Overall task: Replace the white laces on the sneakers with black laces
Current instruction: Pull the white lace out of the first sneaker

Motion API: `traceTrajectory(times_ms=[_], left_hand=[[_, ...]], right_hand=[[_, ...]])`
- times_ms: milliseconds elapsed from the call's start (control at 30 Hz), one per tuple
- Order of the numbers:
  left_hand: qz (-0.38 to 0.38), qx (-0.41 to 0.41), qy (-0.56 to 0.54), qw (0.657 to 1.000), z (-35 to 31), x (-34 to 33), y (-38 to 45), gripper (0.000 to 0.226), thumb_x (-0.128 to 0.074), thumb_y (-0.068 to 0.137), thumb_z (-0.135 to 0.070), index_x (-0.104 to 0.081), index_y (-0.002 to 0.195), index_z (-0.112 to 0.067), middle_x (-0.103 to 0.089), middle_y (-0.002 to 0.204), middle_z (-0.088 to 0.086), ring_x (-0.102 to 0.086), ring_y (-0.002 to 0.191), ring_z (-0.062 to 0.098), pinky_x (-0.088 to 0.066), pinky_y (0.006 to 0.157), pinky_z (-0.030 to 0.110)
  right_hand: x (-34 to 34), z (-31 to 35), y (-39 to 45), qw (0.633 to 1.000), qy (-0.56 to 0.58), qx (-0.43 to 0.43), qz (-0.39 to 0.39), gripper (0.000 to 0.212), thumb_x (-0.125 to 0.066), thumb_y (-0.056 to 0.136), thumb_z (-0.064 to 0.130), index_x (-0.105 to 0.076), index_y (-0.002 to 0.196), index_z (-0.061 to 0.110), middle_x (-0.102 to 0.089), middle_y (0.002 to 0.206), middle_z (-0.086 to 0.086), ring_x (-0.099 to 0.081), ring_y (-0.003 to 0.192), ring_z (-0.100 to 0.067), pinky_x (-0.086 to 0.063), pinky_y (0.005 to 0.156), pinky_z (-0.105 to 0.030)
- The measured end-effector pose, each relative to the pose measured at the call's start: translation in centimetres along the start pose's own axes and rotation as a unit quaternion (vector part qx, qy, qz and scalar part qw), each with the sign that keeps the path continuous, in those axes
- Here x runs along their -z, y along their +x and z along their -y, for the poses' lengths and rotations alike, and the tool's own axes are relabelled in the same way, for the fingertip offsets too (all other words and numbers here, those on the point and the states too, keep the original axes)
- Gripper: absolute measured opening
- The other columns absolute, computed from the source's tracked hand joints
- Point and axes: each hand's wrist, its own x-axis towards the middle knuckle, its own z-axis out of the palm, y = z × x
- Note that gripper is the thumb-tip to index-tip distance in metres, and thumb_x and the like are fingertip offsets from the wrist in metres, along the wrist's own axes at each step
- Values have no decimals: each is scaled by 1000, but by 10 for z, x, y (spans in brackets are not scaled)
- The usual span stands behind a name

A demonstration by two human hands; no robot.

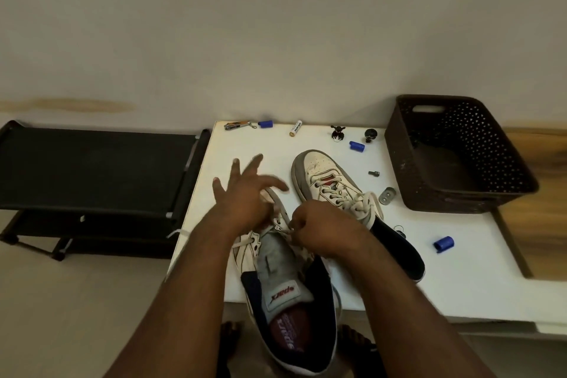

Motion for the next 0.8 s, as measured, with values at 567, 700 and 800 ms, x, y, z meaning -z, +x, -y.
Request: traceTrajectory(times_ms=[567, 700, 800], left_hand=[[-491, 96, -359, 788, -2, 1, 3, 11, -68, 86, -6, -65, 82, -16, -42, 127, 3, -48, 105, 5, -41, 104, 31], [-456, 213, -399, 767, 23, 12, 11, 9, -65, 85, -19, -65, 95, -20, -49, 132, 18, -54, 118, 33, -46, 100, 52], [-207, 140, -134, 959, 15, 10, 6, 55, -68, 86, -29, -46, 134, -43, -1, 162, 6, 7, 146, 41, -3, 112, 69]], right_hand=[[3, 8, -3, 999, -46, 12, 19, 25, -57, 85, 11, -44, 66, 19, -46, 72, 3, -47, 71, -14, -25, 46, -19], [-10, 13, 5, 1000, 13, 17, 1, 22, -55, 79, 5, -46, 62, 14, -51, 71, -3, -49, 67, -17, -27, 47, -22], [-11, 14, 7, 1000, 22, 14, -9, 26, -55, 79, 3, -45, 58, 15, -48, 64, -1, -49, 64, -17, -27, 46, -20]])
